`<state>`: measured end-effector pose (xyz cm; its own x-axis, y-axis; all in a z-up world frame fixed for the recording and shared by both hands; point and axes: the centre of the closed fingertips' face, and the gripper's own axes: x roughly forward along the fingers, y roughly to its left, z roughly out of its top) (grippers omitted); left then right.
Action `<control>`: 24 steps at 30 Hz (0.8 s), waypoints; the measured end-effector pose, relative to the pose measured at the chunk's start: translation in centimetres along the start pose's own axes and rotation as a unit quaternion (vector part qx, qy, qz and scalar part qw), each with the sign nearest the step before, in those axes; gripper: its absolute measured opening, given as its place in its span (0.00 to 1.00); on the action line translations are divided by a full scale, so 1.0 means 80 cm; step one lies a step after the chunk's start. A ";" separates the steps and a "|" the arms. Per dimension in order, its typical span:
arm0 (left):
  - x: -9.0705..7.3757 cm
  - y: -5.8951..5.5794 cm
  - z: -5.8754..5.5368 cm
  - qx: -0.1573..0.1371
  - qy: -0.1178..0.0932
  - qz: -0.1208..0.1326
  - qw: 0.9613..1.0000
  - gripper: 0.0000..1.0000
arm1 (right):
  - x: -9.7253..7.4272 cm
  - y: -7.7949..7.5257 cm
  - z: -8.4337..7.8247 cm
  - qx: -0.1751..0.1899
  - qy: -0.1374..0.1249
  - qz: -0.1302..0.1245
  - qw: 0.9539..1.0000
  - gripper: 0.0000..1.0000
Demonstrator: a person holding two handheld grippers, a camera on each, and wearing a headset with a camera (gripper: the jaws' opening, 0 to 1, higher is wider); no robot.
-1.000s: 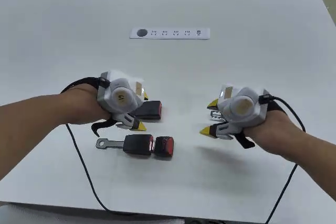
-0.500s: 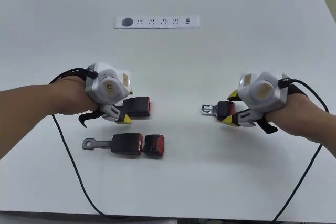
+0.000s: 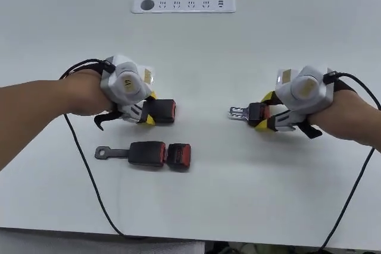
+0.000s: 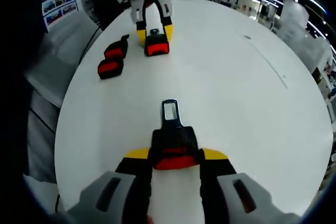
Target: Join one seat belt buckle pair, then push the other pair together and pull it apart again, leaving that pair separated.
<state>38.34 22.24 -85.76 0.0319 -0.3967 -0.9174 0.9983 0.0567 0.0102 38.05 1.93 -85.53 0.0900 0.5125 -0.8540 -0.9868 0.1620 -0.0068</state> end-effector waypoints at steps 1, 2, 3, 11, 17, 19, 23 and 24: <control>0.000 0.000 0.000 -0.002 -0.002 0.001 1.000 0.33 | 0.005 0.003 0.008 -0.002 0.000 0.000 1.000 0.35; 0.000 0.000 0.001 -0.003 -0.003 0.002 1.000 0.33 | 0.009 0.007 0.015 -0.006 -0.001 0.002 1.000 0.35; -0.001 0.000 0.001 -0.004 -0.004 0.003 1.000 0.33 | 0.013 0.010 0.022 -0.016 -0.002 0.005 1.000 0.35; -0.002 -0.001 0.003 -0.005 0.002 0.007 1.000 0.33 | 0.045 0.019 0.076 -0.036 -0.010 -0.003 0.999 0.35; -0.002 0.000 0.002 -0.005 0.009 0.007 1.000 0.32 | 0.068 0.025 0.109 -0.023 -0.020 0.002 1.000 0.35; -0.002 0.000 0.001 -0.005 0.010 0.007 1.000 0.32 | 0.074 0.023 0.116 -0.018 -0.023 0.002 1.000 0.35; -0.003 -0.001 0.001 -0.006 0.010 0.007 1.000 0.32 | 0.077 0.018 0.121 -0.008 -0.018 -0.004 1.000 0.35; -0.003 -0.001 0.001 -0.005 0.009 0.008 1.000 0.32 | 0.077 0.017 0.120 -0.009 -0.016 -0.006 1.000 0.35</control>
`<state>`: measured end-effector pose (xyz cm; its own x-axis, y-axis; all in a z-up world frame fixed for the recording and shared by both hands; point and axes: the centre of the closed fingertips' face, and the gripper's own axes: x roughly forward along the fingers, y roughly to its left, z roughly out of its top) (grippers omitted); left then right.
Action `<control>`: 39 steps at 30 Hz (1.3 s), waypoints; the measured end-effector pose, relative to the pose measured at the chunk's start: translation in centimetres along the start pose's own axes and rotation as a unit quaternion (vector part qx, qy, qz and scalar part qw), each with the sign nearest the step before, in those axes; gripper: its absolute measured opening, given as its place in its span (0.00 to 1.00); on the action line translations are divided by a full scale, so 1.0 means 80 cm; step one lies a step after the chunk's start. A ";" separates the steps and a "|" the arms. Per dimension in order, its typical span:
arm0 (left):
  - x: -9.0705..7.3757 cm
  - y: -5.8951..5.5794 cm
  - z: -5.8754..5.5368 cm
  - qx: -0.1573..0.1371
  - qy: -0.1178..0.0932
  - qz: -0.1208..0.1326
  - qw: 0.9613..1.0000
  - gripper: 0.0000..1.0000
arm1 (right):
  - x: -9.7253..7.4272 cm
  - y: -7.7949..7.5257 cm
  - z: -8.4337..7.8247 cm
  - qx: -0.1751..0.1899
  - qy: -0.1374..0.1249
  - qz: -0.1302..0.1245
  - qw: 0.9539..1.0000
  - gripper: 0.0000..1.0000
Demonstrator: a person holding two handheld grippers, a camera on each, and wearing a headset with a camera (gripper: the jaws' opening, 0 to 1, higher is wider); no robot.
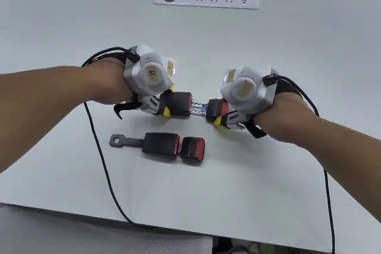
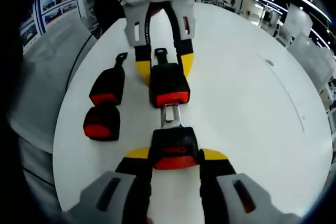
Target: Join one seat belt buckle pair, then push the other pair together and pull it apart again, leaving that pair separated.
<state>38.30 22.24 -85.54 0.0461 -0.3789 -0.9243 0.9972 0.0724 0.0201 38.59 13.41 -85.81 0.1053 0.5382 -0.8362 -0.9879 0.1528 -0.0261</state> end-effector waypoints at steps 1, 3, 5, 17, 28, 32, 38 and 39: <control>0.000 0.000 0.000 -0.001 0.000 0.001 1.000 0.32 | 0.000 0.000 0.000 0.001 0.000 -0.002 1.000 0.34; 0.000 0.000 0.000 0.002 0.002 0.000 1.000 0.32 | 0.001 0.000 0.002 -0.024 0.002 -0.013 1.000 0.34; 0.000 -0.001 0.000 0.005 0.004 -0.001 1.000 0.32 | 0.005 0.001 0.007 -0.014 -0.002 -0.008 1.000 0.34; 0.001 0.000 -0.001 0.008 -0.009 -0.008 1.000 0.32 | 0.016 0.002 0.013 -0.023 -0.030 0.013 0.999 0.32; 0.002 0.000 -0.002 0.010 -0.016 -0.007 1.000 0.32 | 0.026 0.008 0.030 -0.023 -0.039 0.020 0.999 0.32; 0.001 -0.001 -0.003 0.004 -0.023 -0.006 1.000 0.32 | 0.026 0.008 0.028 -0.027 -0.033 0.020 0.999 0.32; 0.001 -0.002 -0.004 0.006 -0.021 -0.010 1.000 0.32 | 0.009 0.007 0.011 -0.020 -0.027 0.016 0.999 0.33; 0.001 -0.002 -0.004 0.005 -0.021 -0.010 1.000 0.32 | 0.006 0.008 0.013 -0.012 -0.040 0.020 0.999 0.33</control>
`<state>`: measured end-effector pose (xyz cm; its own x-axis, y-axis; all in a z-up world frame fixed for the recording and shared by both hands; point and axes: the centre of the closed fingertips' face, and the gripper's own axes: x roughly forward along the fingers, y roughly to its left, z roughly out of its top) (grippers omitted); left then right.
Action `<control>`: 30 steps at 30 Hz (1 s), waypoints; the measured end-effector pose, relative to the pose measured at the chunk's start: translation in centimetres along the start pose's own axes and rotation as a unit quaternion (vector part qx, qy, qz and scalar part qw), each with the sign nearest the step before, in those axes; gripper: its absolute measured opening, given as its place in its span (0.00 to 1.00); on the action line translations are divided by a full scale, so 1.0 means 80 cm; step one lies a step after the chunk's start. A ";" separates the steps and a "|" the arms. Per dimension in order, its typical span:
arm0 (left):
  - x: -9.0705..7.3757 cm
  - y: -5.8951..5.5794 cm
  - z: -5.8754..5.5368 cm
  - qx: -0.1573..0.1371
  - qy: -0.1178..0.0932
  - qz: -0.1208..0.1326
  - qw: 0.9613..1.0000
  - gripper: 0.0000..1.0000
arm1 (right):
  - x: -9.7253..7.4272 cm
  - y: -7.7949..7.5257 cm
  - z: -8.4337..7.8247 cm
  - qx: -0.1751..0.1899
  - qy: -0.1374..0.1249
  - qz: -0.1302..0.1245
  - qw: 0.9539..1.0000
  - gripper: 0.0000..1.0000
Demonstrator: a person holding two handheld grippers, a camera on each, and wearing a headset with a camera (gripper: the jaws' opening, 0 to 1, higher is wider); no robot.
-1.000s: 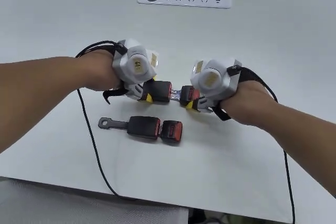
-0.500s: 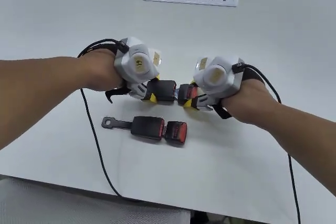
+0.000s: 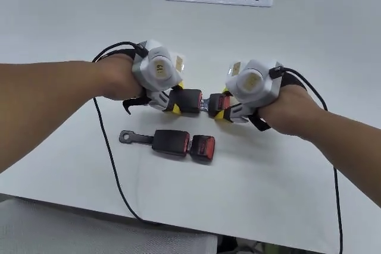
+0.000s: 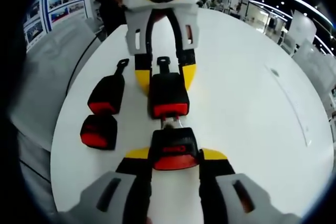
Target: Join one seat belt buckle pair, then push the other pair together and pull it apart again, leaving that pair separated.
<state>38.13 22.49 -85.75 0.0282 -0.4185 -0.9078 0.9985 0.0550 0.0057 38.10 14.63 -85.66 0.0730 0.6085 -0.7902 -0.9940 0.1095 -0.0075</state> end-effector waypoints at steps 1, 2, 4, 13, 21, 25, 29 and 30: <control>0.000 0.000 0.000 0.001 0.002 0.000 1.000 0.33 | -0.002 0.001 -0.004 0.011 0.003 -0.001 1.000 0.33; 0.000 0.000 -0.001 0.000 0.004 0.000 1.000 0.33 | -0.003 0.001 -0.007 0.004 0.005 -0.004 1.000 0.33; 0.000 -0.002 0.000 -0.003 0.009 0.001 1.000 0.33 | -0.009 0.001 -0.014 0.003 0.005 -0.008 1.000 0.34; 0.000 -0.003 0.001 -0.004 0.008 0.007 1.000 0.33 | -0.055 0.000 -0.067 0.017 0.022 -0.018 0.999 0.35; 0.000 -0.004 0.003 0.010 0.006 0.015 1.000 0.33 | -0.102 -0.008 -0.130 0.042 0.043 -0.036 0.998 0.35; 0.001 -0.003 0.002 0.009 0.010 0.016 1.000 0.33 | -0.120 -0.008 -0.153 0.049 0.055 -0.042 0.996 0.36; 0.000 -0.002 0.002 -0.001 0.011 0.022 1.000 0.33 | -0.136 -0.010 -0.174 0.056 0.071 -0.052 0.995 0.36; 0.000 -0.003 0.002 -0.002 0.011 0.024 1.000 0.33 | -0.140 -0.010 -0.180 0.061 0.077 -0.055 0.994 0.36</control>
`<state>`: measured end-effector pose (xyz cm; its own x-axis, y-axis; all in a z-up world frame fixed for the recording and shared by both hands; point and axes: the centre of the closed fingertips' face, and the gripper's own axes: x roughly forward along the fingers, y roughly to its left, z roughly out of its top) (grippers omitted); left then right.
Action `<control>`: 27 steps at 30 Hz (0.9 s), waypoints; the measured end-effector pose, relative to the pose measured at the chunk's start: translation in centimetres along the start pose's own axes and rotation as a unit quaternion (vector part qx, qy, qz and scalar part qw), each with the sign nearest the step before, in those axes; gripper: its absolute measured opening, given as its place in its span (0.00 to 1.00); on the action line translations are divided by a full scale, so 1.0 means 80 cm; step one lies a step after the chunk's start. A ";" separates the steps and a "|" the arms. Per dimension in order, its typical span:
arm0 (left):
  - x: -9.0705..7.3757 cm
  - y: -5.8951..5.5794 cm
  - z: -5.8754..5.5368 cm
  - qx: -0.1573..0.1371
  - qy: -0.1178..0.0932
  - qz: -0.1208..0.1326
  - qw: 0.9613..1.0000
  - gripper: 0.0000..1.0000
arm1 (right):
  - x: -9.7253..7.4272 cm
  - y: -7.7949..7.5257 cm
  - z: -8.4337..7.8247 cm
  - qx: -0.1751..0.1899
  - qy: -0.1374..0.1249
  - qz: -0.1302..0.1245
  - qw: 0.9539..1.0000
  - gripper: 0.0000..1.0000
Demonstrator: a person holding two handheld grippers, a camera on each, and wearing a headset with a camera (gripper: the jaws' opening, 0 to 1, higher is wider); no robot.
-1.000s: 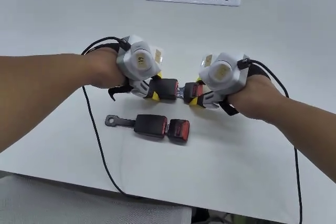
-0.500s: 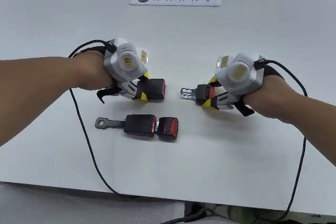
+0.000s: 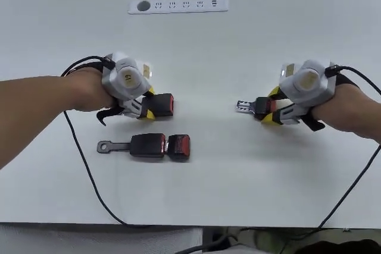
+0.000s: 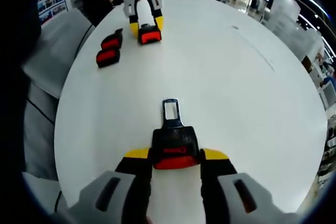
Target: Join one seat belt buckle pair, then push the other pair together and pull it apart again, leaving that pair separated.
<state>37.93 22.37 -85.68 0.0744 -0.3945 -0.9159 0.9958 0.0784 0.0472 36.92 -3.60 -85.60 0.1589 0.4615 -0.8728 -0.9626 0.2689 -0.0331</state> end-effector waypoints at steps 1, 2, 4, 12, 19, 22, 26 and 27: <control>0.000 0.000 0.000 -0.001 0.001 0.001 1.000 0.33 | -0.002 0.000 -0.004 0.001 0.005 -0.002 1.000 0.36; -0.001 0.000 0.000 -0.002 0.002 0.002 1.000 0.33 | -0.004 0.000 -0.007 -0.005 0.013 -0.005 1.000 0.36; -0.001 0.000 0.000 -0.004 0.006 0.005 1.000 0.33 | -0.006 -0.003 -0.009 -0.017 0.023 -0.019 0.999 0.39; -0.015 -0.001 -0.005 -0.004 0.030 0.030 0.999 0.44 | -0.023 -0.013 0.008 0.009 0.004 -0.071 0.997 0.54; -0.078 -0.008 -0.005 -0.056 0.007 0.109 0.992 0.51 | -0.055 0.020 0.026 0.025 -0.033 -0.064 0.997 0.54; -0.100 -0.029 -0.015 -0.076 0.000 0.127 0.989 0.57 | -0.068 0.036 0.029 0.030 -0.047 -0.067 0.996 0.55; -0.127 -0.056 -0.037 -0.111 -0.005 0.160 0.981 0.58 | -0.076 0.052 0.025 0.077 -0.081 -0.075 0.991 0.61; -0.131 -0.064 -0.041 -0.129 -0.010 0.162 0.978 0.58 | -0.076 0.061 0.026 0.089 -0.092 -0.063 0.990 0.62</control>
<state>31.91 29.07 -77.65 0.3867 -0.3285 -0.8617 0.8735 0.4301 0.2280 31.70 -3.34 -79.41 0.3278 0.5568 -0.7633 -0.8814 0.4710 -0.0349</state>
